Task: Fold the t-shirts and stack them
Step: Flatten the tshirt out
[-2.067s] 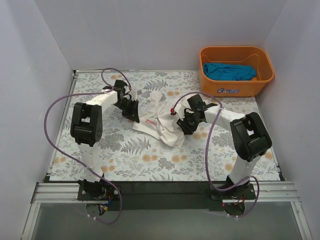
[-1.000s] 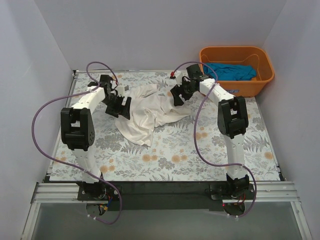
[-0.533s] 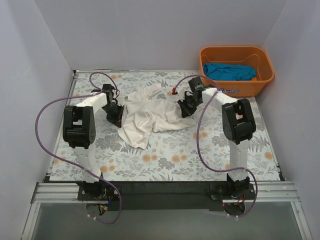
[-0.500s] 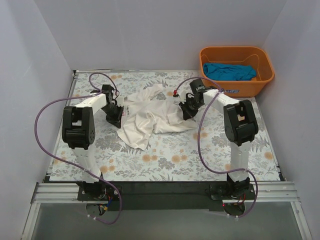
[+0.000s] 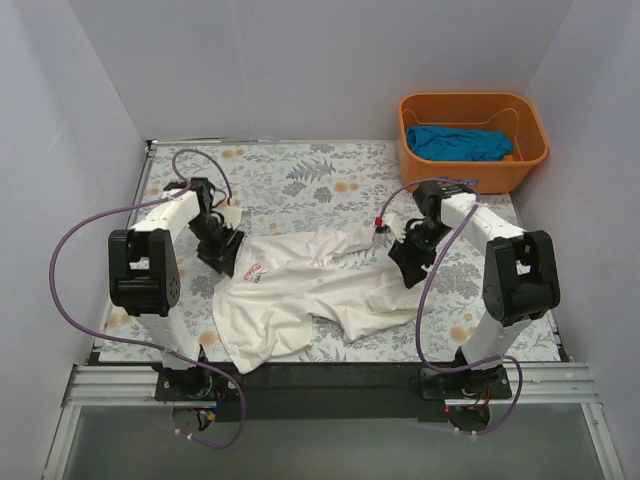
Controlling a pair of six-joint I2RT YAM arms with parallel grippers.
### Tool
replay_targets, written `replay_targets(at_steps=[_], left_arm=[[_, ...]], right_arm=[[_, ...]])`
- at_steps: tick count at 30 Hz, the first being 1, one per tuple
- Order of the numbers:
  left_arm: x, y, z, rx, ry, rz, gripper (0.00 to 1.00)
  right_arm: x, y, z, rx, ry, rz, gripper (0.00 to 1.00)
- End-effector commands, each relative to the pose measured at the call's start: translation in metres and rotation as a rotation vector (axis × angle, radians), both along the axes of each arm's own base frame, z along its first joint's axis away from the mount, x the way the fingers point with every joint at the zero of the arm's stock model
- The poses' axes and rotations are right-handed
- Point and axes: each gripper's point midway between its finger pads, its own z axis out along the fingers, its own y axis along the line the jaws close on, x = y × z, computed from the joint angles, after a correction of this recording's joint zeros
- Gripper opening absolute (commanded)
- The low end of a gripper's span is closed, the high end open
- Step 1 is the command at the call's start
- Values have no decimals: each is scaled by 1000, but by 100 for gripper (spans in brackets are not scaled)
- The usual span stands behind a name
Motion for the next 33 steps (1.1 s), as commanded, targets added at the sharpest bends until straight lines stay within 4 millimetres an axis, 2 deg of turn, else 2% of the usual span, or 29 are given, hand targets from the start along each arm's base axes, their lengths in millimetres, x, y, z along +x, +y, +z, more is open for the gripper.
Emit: replay_targets(at_steps=[1, 2, 3, 4, 5, 6, 7, 9, 10, 11, 13, 14, 15, 17, 19, 20, 22, 23, 25, 26, 27, 28, 29, 30, 31, 32, 33], left_arm=[[71, -23, 55, -154, -227, 4, 44], [86, -29, 63, -177, -260, 8, 46], [110, -34, 66, -185, -294, 8, 49], [125, -39, 70, -196, -325, 3, 50], [134, -53, 71, -210, -336, -21, 50], [150, -64, 79, -224, -377, -43, 51], [159, -75, 69, -238, -376, -61, 51], [169, -108, 70, -277, -405, -111, 52], [182, -122, 65, -288, -438, -130, 54], [182, -144, 64, -299, -451, -169, 54], [187, -167, 59, -308, -474, -218, 56], [182, -183, 47, -305, -455, -251, 56], [182, -188, 41, -293, -455, -263, 56], [180, -196, 26, -257, -467, -287, 57], [183, -195, 18, -211, -505, -307, 57], [174, -195, 8, -193, -491, -328, 57], [173, -191, 5, -144, -530, -371, 57], [158, -190, -9, -123, -497, -398, 56], [153, -185, -14, -83, -520, -435, 53], [144, -176, -27, -34, -502, -443, 51], [143, -171, -27, -16, -511, -441, 38], [143, -167, -30, 8, -512, -440, 30], [145, -156, -30, 53, -518, -426, 21], [144, -150, -29, 64, -511, -413, 6], [152, -138, -19, 59, -523, -362, 0], [158, -132, -10, 49, -526, -304, 0], [168, -128, 8, 19, -532, -263, 0]], right_arm=[[46, 5, 54, 113, -126, -45, 71], [52, 7, 59, 125, -111, -83, 71], [60, 11, 64, 150, -111, -103, 71], [63, 15, 60, 157, -81, -118, 72], [70, 18, 64, 169, -85, -129, 78], [71, 21, 62, 173, -58, -157, 79], [71, 24, 55, 174, -20, -172, 81], [72, 24, 49, 164, 13, -205, 83], [71, 24, 45, 159, 30, -212, 83], [66, 23, 39, 151, 56, -220, 84], [58, 21, 34, 139, 81, -231, 85], [55, 20, 31, 131, 88, -233, 87], [47, 16, 23, 107, 111, -238, 89], [44, 13, 17, 88, 110, -244, 91], [39, 8, 10, 62, 124, -248, 92], [37, 8, 9, 57, 129, -249, 93], [32, 5, 5, 39, 137, -246, 93], [29, 4, 3, 34, 144, -242, 91], [22, 1, -5, 10, 167, -236, 87], [22, 0, -8, 4, 170, -235, 82], [21, -2, -13, -12, 177, -237, 76], [22, -3, -14, -20, 176, -238, 68], [27, -4, -15, -23, 161, -240, 52], [30, -5, -16, -33, 159, -245, 44], [34, -5, -14, -35, 148, -247, 36], [43, -5, -9, -31, 119, -248, 16], [50, -8, -4, -36, 92, -254, 3]])
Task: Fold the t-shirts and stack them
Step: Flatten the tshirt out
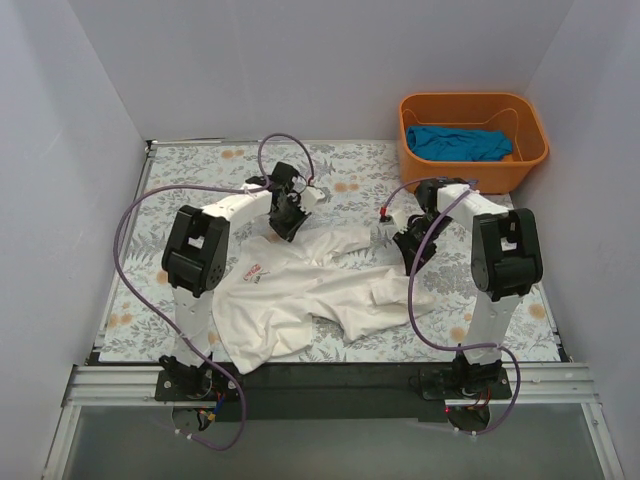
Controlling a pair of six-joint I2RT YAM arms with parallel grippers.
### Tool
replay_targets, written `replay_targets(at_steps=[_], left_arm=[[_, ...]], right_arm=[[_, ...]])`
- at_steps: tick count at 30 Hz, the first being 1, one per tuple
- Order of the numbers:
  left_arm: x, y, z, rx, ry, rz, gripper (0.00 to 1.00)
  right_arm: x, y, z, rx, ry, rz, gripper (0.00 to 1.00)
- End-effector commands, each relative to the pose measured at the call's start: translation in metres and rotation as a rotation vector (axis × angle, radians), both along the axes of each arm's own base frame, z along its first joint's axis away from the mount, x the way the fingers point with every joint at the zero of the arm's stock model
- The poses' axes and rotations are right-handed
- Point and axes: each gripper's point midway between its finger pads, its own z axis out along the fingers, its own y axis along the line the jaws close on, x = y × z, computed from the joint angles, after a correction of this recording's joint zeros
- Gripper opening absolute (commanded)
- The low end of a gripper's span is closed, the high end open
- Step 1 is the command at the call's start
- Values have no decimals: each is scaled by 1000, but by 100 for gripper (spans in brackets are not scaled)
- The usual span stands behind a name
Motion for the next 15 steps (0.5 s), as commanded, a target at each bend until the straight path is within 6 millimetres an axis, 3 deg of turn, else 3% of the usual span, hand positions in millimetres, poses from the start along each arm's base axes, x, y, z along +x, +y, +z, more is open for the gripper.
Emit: replay_targets(at_steps=[1, 4, 5, 7, 8, 9, 10, 12, 14, 15], left_arm=[[29, 46, 46, -9, -38, 164, 0], [48, 91, 81, -69, -42, 292, 0], [49, 98, 97, -89, -67, 302, 0], [40, 114, 99, -74, -68, 317, 0], [35, 126, 110, -78, -94, 339, 0], [30, 133, 109, -69, -97, 341, 0], [14, 146, 93, -36, -56, 361, 0], [0, 160, 93, -19, -67, 391, 0], [-32, 178, 64, 24, -1, 410, 0], [-39, 182, 64, 29, -27, 406, 0]], right_arm=[[31, -6, 16, -24, -108, -9, 1], [57, -9, 41, -4, -217, -10, 1], [64, -10, 49, 0, -250, -6, 1], [77, -10, 71, 12, -346, 38, 1], [80, -11, 76, 14, -374, 59, 1], [83, -13, 83, 5, -408, 81, 1], [85, -16, 85, -5, -438, 119, 1], [85, -23, 81, -50, -449, 149, 1], [74, -27, 72, -61, -427, 190, 1], [68, -27, 71, -56, -425, 207, 1]])
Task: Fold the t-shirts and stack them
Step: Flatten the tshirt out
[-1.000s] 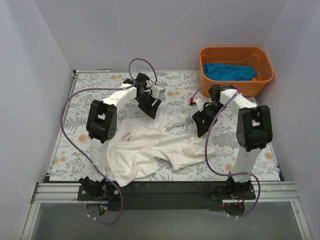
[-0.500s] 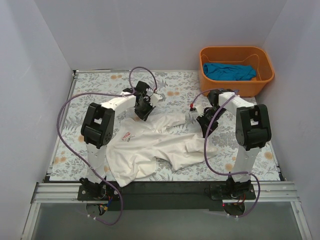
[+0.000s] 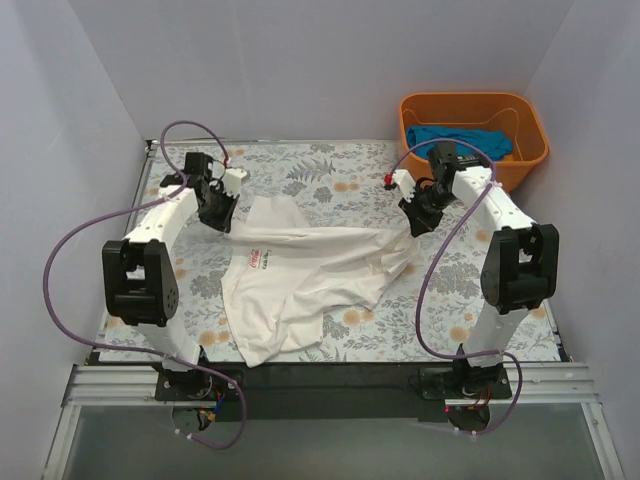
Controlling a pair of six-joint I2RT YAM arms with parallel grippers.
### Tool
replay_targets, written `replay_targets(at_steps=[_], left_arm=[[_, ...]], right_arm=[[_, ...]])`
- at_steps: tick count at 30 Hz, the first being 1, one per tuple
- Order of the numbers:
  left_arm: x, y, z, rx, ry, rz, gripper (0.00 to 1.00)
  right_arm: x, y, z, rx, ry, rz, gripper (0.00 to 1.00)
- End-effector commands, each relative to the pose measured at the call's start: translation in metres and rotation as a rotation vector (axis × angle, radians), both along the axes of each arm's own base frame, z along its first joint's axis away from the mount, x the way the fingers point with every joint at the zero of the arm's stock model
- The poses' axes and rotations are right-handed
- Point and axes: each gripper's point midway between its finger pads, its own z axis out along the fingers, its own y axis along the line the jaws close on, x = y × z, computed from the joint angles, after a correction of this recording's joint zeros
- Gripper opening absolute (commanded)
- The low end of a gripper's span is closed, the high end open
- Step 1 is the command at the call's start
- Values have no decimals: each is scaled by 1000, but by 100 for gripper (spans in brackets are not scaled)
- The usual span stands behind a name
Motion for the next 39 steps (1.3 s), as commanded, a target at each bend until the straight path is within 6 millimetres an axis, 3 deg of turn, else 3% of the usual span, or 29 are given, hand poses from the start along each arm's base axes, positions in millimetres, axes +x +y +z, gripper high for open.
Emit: replay_targets(at_steps=[1, 2, 4, 6, 7, 8, 9, 11, 13, 15, 16, 17, 18, 19, 22, 23, 28, 32, 35, 36, 39], left_arm=[[-43, 25, -23, 91, 41, -18, 0], [-68, 26, -43, 99, 95, -32, 0], [-81, 30, -52, 116, 94, -41, 0], [-102, 27, -63, 98, 156, -64, 3], [-105, 27, -61, 77, 170, -60, 12], [-105, 15, -55, -2, 173, -77, 24], [-96, 10, -38, -45, 155, -75, 48], [-77, 12, -21, -112, 123, -11, 55], [-40, 7, 8, -153, 31, 8, 57], [-14, 3, 9, -188, 24, 60, 57], [9, 3, 21, -194, -13, 73, 56], [17, 2, 3, -212, 51, 122, 56], [26, 1, -2, -219, 66, 139, 55], [44, 0, 6, -228, 36, 147, 55], [66, 1, -15, -184, 35, 185, 54], [68, -11, -22, -157, 34, 160, 54], [84, -22, -48, -47, -11, 141, 55], [81, -24, -68, 35, -16, 146, 56], [68, -29, -86, 85, 14, 138, 55], [63, -31, -92, 99, 27, 133, 53], [57, -28, -103, 119, 57, 147, 28]], right_arm=[[-33, -20, -17, -92, 41, 97, 1], [-43, -15, -18, -98, 40, 147, 1], [-70, -11, -34, -113, 100, 192, 1], [-81, -1, -32, -106, 103, 226, 34], [-82, 1, -29, -95, 103, 218, 48], [-76, 2, -22, -82, 85, 198, 75], [-74, 3, -17, -63, 84, 166, 79], [-62, 0, -6, -20, 71, 103, 79], [-60, -4, -1, 12, 98, 38, 79], [-55, -10, 0, 44, 128, -29, 77], [-55, -11, -2, 50, 154, -68, 76], [-54, -15, -5, 55, 177, -98, 72], [-55, -16, -7, 59, 199, -118, 71], [-56, -16, -8, 65, 224, -145, 69], [-57, -14, -8, 91, 255, -183, 65], [-57, -13, -8, 97, 264, -198, 65], [-60, -11, -10, 108, 289, -222, 64], [-62, -14, -11, 103, 295, -232, 64], [-62, -16, -12, 96, 294, -237, 64], [-62, -16, -12, 96, 292, -235, 64], [-61, -17, -11, 97, 288, -235, 64]])
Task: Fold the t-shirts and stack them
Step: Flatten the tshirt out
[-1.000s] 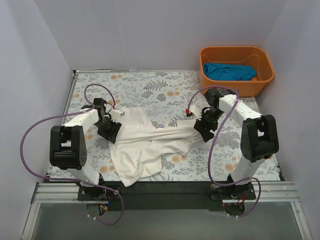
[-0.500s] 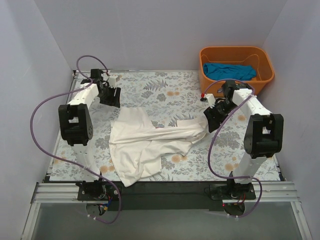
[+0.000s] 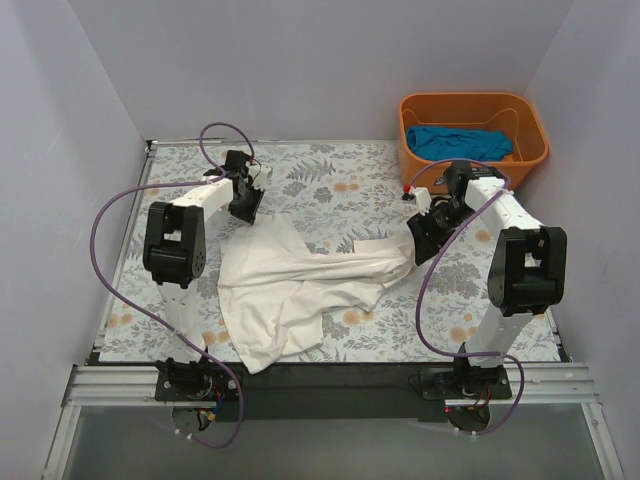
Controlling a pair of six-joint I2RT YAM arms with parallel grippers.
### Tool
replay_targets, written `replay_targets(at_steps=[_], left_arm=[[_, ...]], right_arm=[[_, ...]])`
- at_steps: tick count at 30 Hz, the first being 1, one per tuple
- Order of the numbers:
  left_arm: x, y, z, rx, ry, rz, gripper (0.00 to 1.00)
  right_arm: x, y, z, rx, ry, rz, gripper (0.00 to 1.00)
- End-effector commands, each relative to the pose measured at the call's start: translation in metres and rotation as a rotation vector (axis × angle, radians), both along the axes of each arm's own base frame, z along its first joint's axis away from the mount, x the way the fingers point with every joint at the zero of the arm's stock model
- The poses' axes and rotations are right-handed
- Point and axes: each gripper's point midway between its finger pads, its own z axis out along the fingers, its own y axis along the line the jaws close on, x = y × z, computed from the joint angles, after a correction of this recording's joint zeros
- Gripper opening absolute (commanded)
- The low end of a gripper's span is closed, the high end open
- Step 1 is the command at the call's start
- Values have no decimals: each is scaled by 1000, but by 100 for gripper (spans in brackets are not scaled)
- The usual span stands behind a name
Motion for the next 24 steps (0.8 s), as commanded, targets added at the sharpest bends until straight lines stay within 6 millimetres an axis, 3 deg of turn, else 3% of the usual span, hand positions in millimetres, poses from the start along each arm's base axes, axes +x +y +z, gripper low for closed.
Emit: replay_targets(at_steps=[1, 3, 4, 5, 8, 9, 10, 14, 15, 19, 24], left_arm=[[-7, 10, -15, 59, 29, 43, 4], [0, 7, 4, 13, 18, 57, 0], [18, 10, 31, -26, -39, 81, 0], [22, 15, 51, -57, -49, 100, 0], [48, 58, 132, -124, -208, 219, 0], [49, 93, 156, -122, -268, 290, 0], [47, 107, 166, -107, -298, 306, 0], [34, 167, 165, -19, -369, 418, 0], [26, 178, 151, -8, -339, 446, 0], [15, 192, 116, 53, -269, 498, 0], [16, 191, 99, 45, -224, 509, 0]], right_arm=[[-3, 2, 7, 23, 3, -3, 64], [0, 4, 10, 36, -7, -1, 65], [1, 5, 10, 42, -8, 2, 66], [1, 7, 12, 53, -13, 5, 66], [3, 9, 15, 71, -29, 15, 70], [3, 10, 15, 76, -27, 15, 71], [4, 11, 15, 85, -26, 14, 73], [14, 19, 12, 118, -27, -6, 82], [19, 21, 12, 123, -38, -14, 82], [36, 40, 10, 154, -69, 4, 77], [74, 72, 22, 121, -269, 71, 73]])
